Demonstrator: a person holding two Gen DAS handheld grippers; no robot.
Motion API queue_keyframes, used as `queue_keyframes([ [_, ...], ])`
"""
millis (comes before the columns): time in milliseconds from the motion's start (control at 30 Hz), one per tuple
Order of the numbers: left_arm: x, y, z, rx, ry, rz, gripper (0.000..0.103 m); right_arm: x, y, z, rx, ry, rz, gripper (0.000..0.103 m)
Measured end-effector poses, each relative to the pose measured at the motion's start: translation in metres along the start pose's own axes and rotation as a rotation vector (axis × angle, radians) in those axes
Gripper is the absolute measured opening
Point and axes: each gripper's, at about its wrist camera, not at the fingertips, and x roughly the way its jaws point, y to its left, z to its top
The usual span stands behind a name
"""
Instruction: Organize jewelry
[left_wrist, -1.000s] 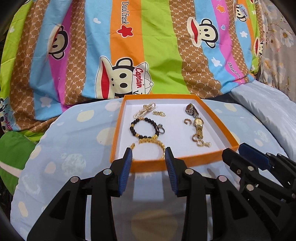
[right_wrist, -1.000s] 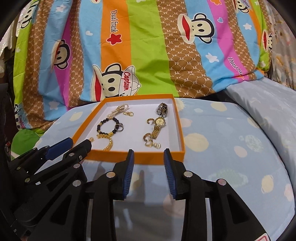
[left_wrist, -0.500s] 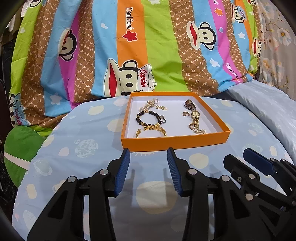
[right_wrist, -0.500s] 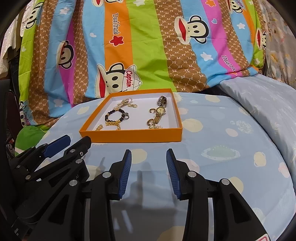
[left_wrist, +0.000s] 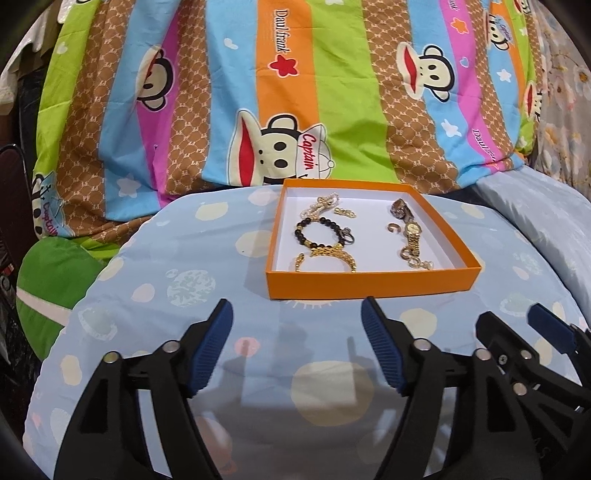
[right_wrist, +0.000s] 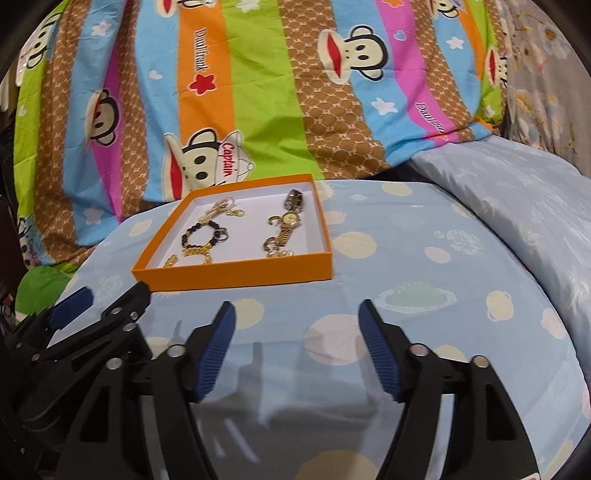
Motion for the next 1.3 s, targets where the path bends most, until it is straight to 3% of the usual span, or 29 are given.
queue_keyframes([
  [100, 0.0003, 0.0019, 0.0005, -0.007, 0.001, -0.001, 0.079, -0.0013, -0.0051, 0.0003, 0.023, -0.008, 0.005, 0.08],
  [533, 0.0004, 0.0012, 0.0, 0.036, 0.016, 0.056, 0.091, -0.0075, -0.0007, -0.0007, -0.036, -0.025, -0.047, 0.084],
  [1300, -0.0005, 0.0, -0.0009, 0.041, 0.013, 0.111, 0.093, -0.006, 0.0008, -0.0022, -0.047, -0.026, -0.065, 0.085],
])
